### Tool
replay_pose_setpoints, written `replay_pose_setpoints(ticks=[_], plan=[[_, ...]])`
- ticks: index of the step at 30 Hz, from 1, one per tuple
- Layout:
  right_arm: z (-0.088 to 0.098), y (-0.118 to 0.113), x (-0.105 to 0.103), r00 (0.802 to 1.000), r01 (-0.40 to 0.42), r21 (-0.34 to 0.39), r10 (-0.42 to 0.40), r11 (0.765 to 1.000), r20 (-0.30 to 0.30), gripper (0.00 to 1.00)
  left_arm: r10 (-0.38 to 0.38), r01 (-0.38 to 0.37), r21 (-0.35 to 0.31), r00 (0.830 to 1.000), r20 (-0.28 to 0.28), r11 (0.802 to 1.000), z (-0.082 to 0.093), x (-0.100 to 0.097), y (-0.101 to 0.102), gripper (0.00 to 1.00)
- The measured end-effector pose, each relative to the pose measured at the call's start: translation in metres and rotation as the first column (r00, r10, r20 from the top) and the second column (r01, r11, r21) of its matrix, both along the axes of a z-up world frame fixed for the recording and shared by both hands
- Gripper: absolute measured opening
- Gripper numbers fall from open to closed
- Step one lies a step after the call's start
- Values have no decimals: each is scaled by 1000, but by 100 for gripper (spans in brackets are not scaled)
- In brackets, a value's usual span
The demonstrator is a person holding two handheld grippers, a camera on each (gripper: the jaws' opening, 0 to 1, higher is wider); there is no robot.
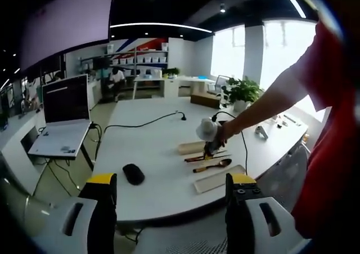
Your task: Arrange the utensils inside the cutlery case until each visible utensil rests in its matching compartment.
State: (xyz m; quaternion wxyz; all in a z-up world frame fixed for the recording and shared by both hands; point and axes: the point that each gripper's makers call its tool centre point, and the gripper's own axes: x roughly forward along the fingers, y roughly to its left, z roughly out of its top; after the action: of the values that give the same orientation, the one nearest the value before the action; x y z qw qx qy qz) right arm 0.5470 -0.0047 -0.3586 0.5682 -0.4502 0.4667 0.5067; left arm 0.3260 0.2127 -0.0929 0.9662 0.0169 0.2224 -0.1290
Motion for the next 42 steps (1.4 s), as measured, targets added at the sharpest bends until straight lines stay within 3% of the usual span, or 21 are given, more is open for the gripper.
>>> replay_pose_setpoints(ticks=[15, 28, 32, 36, 42], plan=[[5, -5, 5, 1000, 27, 5, -26, 1000, -6, 0, -11, 11, -4, 1000, 5, 1000, 1, 0, -2, 81], [26, -3, 1, 1000, 6, 32, -7, 999, 9, 0, -15, 15, -16, 1000, 17, 1000, 5, 3, -1, 81], [37, -5, 13, 997, -33, -9, 33, 999, 65, 0, -8, 8, -17, 1000, 13, 1000, 3, 1, 0, 81], [49, -1, 11, 999, -10, 19, 10, 1000, 38, 0, -15, 15, -8, 1000, 8, 1000, 0, 0, -2, 81], [46, -6, 10, 999, -14, 5, 13, 1000, 37, 0, -15, 15, -16, 1000, 8, 1000, -1, 0, -1, 81]])
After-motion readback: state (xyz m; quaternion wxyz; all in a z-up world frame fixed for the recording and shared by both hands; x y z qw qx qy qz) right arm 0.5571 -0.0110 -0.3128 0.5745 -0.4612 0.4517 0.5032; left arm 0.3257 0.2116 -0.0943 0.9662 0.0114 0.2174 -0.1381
